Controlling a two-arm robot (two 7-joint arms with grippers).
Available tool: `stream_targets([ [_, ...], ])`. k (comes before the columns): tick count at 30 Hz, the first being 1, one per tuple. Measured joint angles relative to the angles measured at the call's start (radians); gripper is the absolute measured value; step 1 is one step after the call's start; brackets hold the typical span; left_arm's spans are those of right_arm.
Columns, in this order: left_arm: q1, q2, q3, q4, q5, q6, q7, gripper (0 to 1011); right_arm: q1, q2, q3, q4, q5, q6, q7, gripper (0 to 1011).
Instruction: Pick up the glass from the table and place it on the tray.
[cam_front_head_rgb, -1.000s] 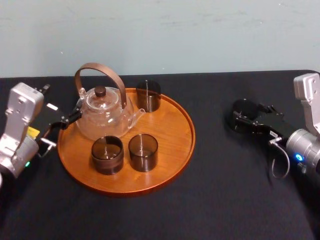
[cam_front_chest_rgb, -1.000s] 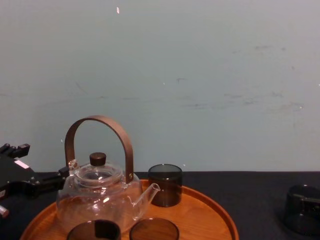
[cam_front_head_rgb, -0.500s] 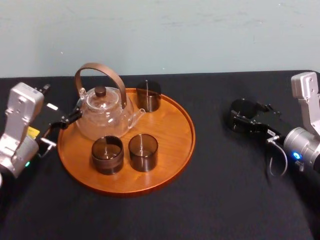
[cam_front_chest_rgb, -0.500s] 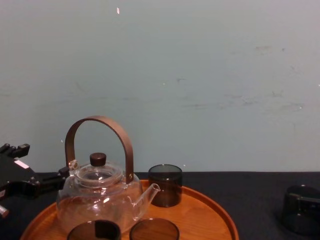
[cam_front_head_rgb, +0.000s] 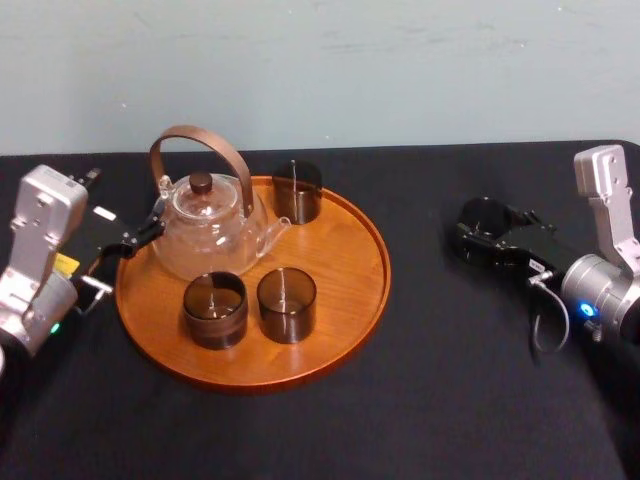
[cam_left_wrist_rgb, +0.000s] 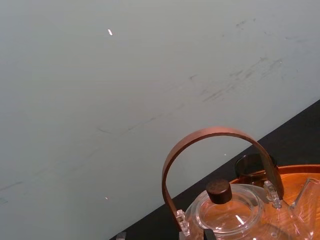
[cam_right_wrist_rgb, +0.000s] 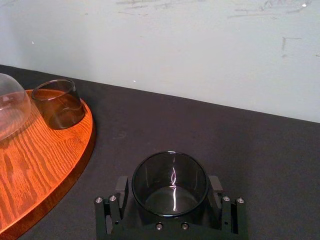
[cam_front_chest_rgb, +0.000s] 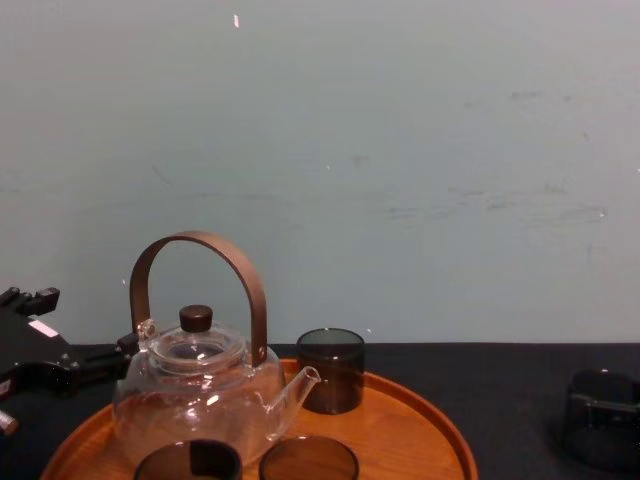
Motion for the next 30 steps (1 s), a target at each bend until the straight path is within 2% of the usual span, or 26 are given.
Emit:
stream_targets([
  [16, 0.000, 0.000, 0.000, 0.000, 0.000, 0.000, 0.000, 1001, 0.007, 0.000, -0.004, 0.008, -0.006, -0.004, 0.004, 1000],
  [22, 0.000, 0.000, 0.000, 0.000, 0.000, 0.000, 0.000, 1001, 0.006, 0.000, -0.004, 0.007, -0.006, -0.004, 0.004, 903],
  [30, 0.000, 0.000, 0.000, 0.000, 0.000, 0.000, 0.000, 1001, 0.005, 0.000, -0.003, 0.006, -0.005, -0.004, 0.004, 903],
])
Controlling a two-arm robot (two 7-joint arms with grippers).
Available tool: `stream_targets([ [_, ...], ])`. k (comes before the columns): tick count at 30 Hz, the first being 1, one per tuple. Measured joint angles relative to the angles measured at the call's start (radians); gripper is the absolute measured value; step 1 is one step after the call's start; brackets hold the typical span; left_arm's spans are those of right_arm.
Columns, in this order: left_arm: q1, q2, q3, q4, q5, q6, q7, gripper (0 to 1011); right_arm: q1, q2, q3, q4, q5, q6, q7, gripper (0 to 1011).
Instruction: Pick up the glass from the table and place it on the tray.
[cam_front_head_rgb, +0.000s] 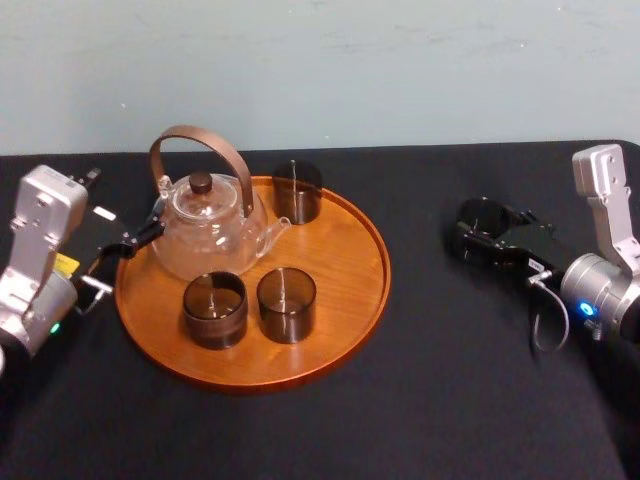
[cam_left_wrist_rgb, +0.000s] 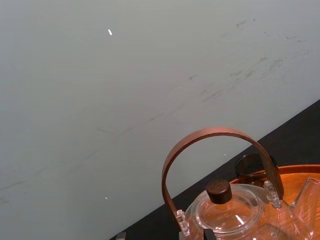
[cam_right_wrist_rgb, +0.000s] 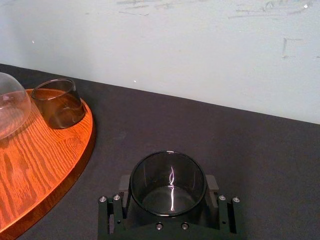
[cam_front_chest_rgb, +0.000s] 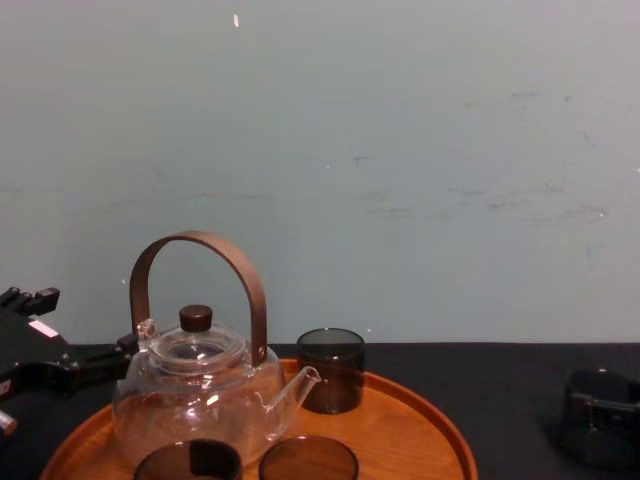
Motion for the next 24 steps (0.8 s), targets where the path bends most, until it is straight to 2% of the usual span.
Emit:
stream_targets([
  [9, 0.000, 0.000, 0.000, 0.000, 0.000, 0.000, 0.000, 1001, -0.001, 0.003, -0.001, -0.001, 0.015, -0.006, 0.026, 904],
  [18, 0.000, 0.000, 0.000, 0.000, 0.000, 0.000, 0.000, 1001, -0.014, 0.022, -0.013, -0.063, 0.024, -0.007, 0.043, 904],
  [24, 0.000, 0.000, 0.000, 0.000, 0.000, 0.000, 0.000, 1001, -0.012, 0.032, -0.041, -0.105, 0.022, -0.004, 0.064, 904],
])
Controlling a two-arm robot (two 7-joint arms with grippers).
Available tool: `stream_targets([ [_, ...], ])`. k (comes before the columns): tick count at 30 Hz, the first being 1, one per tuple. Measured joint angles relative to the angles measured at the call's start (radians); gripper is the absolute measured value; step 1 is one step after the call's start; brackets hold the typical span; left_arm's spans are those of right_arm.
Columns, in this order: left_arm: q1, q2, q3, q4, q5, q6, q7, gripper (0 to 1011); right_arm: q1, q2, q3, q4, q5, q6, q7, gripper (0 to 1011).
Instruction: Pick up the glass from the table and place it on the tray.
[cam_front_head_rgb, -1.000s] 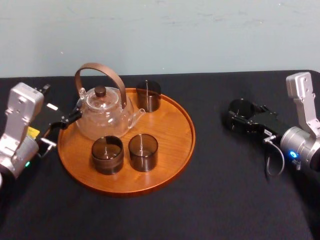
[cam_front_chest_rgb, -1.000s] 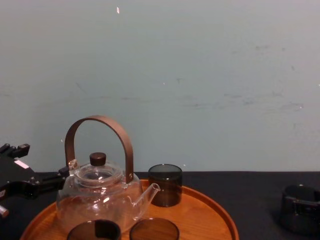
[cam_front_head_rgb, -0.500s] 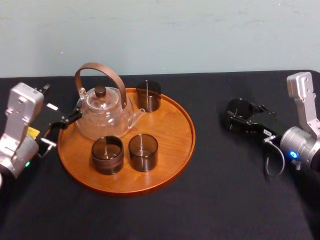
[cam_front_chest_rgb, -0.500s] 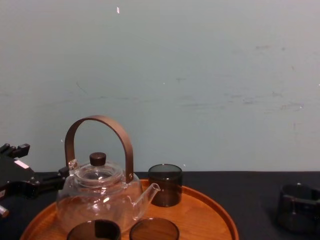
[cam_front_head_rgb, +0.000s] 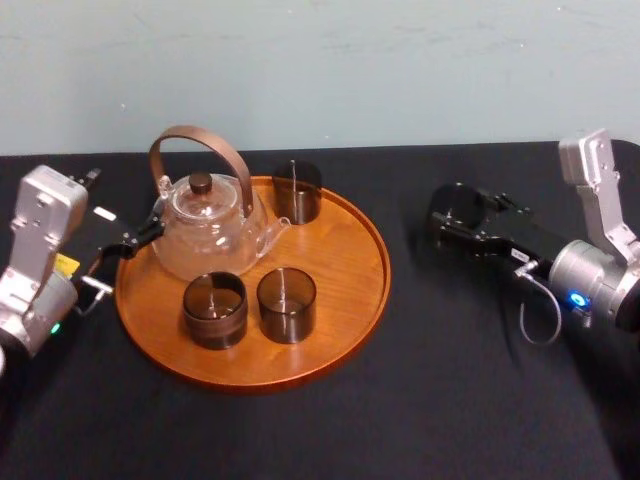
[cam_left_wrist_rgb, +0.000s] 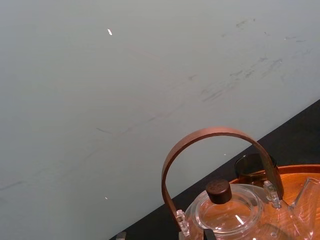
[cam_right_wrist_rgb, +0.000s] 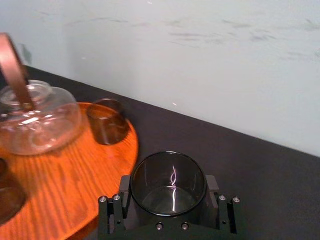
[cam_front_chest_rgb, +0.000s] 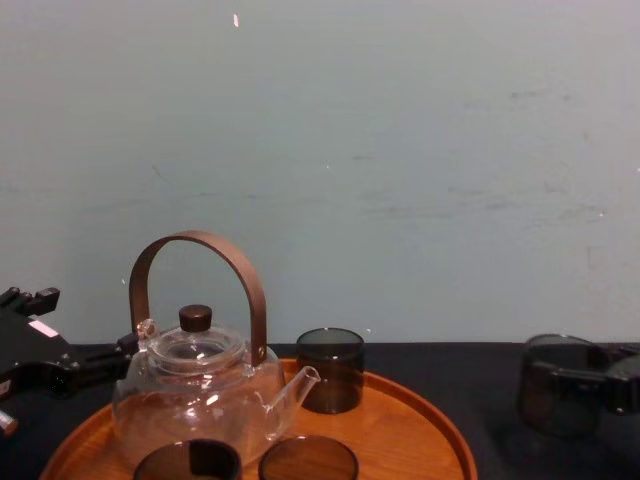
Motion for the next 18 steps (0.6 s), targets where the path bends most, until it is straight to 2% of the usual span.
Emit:
stream_targets([
  [8, 0.000, 0.000, 0.000, 0.000, 0.000, 0.000, 0.000, 1001, 0.033, -0.002, -0.060, -0.020, -0.021, 0.010, 0.025, 904],
  [18, 0.000, 0.000, 0.000, 0.000, 0.000, 0.000, 0.000, 1001, 0.079, -0.030, -0.128, 0.000, -0.049, 0.011, 0.041, 904],
])
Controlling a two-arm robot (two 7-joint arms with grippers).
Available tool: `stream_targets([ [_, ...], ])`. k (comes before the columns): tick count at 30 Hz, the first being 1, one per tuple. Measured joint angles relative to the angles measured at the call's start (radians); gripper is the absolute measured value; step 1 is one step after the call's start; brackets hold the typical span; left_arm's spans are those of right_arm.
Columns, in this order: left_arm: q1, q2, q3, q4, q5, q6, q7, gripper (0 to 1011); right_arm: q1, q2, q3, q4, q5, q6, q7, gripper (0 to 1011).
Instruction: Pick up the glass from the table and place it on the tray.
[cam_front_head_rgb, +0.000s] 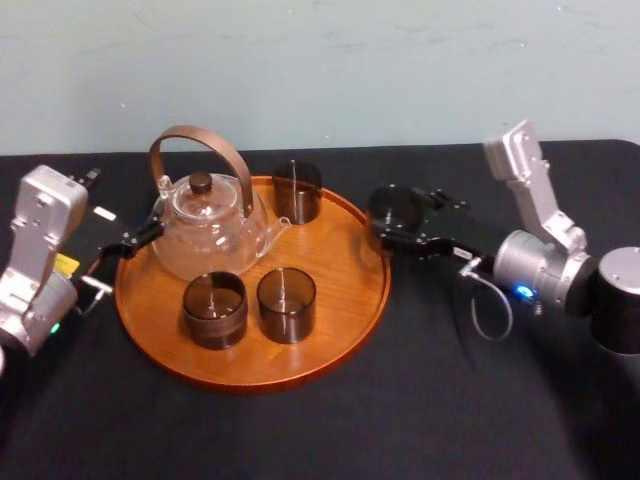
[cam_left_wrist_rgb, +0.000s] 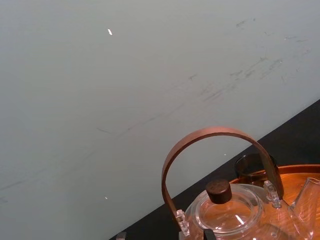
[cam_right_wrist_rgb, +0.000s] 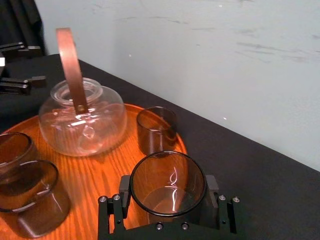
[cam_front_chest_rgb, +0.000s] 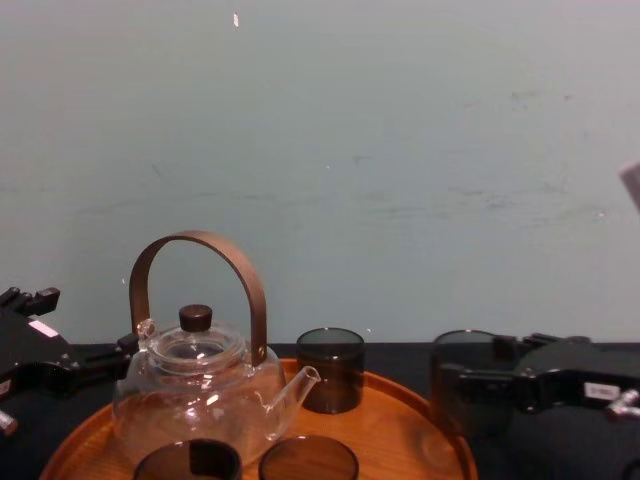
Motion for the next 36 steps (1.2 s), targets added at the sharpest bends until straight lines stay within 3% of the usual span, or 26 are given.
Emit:
stream_targets([
  [17, 0.000, 0.000, 0.000, 0.000, 0.000, 0.000, 0.000, 1002, 0.070, -0.062, -0.075, 0.071, -0.025, -0.013, 0.022, 904],
  [36, 0.000, 0.000, 0.000, 0.000, 0.000, 0.000, 0.000, 1002, 0.103, -0.097, -0.097, 0.143, -0.028, -0.044, 0.038, 903],
])
